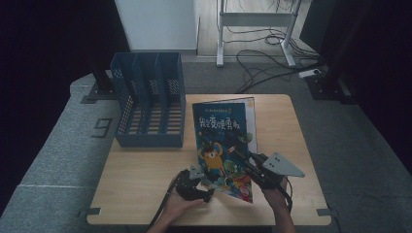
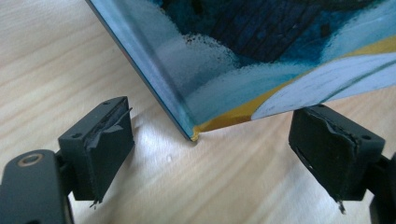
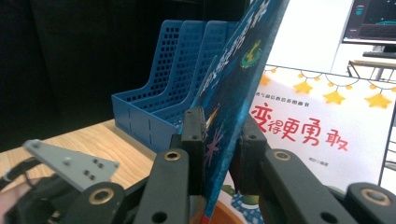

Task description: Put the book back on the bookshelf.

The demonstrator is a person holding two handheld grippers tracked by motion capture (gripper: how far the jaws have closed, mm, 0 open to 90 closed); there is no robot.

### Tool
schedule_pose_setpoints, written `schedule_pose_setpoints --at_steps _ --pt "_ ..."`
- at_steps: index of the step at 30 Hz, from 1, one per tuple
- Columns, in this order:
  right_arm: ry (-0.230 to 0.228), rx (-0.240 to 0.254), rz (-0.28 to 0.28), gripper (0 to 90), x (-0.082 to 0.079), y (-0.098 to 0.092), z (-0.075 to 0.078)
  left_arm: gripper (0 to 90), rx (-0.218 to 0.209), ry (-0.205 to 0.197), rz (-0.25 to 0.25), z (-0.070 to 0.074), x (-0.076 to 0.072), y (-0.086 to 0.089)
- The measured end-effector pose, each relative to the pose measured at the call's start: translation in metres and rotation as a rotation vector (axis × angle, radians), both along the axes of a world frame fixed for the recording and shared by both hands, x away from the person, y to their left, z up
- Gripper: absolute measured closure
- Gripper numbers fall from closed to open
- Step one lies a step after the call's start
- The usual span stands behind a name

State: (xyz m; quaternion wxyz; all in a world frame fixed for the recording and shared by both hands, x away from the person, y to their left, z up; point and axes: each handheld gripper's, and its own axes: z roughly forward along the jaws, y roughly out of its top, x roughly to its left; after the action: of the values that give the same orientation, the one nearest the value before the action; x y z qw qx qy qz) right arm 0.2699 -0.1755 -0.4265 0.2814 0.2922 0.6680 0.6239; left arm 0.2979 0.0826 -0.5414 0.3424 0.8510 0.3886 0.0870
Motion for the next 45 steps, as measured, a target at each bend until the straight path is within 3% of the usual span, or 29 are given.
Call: schedule_pose_setpoints --at_steps 6,14,21,24,28,37,41,45 --pt "-0.024 -0.011 0.008 78.7 0.006 -0.005 0.003 13.6 -0.046 0.039 0.007 0.001 0.016 -0.004" --pt "-0.022 0.029 0.024 80.2 0.009 -0.015 -0.006 13.6 -0.020 0.013 0.015 0.000 0.017 -0.008" --pt "-0.013 0.024 0.026 80.6 0.004 -0.018 -0.007 16.2 -0.030 0.010 0.032 0.000 0.012 -0.003" --pt "0.003 0.040 0.039 80.9 0.005 -0.021 -0.009 16.6 0.007 -0.031 0.040 0.000 0.010 -0.001" --pt "0.016 0.034 0.055 81.0 0.005 -0.025 -0.010 17.0 -0.025 -0.047 0.047 0.004 0.010 0.004" --pt "0.033 -0.010 0.072 80.0 -0.003 -0.032 -0.010 19.4 -0.128 -0.148 0.080 0.022 0.012 0.014" --pt "0.049 -0.016 0.074 79.3 -0.005 -0.037 -0.012 19.8 -0.175 -0.163 0.071 0.029 0.018 0.016" --pt "0.062 -0.022 0.071 77.9 -0.005 -0.042 -0.015 19.9 -0.192 -0.183 0.071 0.038 0.023 0.017"
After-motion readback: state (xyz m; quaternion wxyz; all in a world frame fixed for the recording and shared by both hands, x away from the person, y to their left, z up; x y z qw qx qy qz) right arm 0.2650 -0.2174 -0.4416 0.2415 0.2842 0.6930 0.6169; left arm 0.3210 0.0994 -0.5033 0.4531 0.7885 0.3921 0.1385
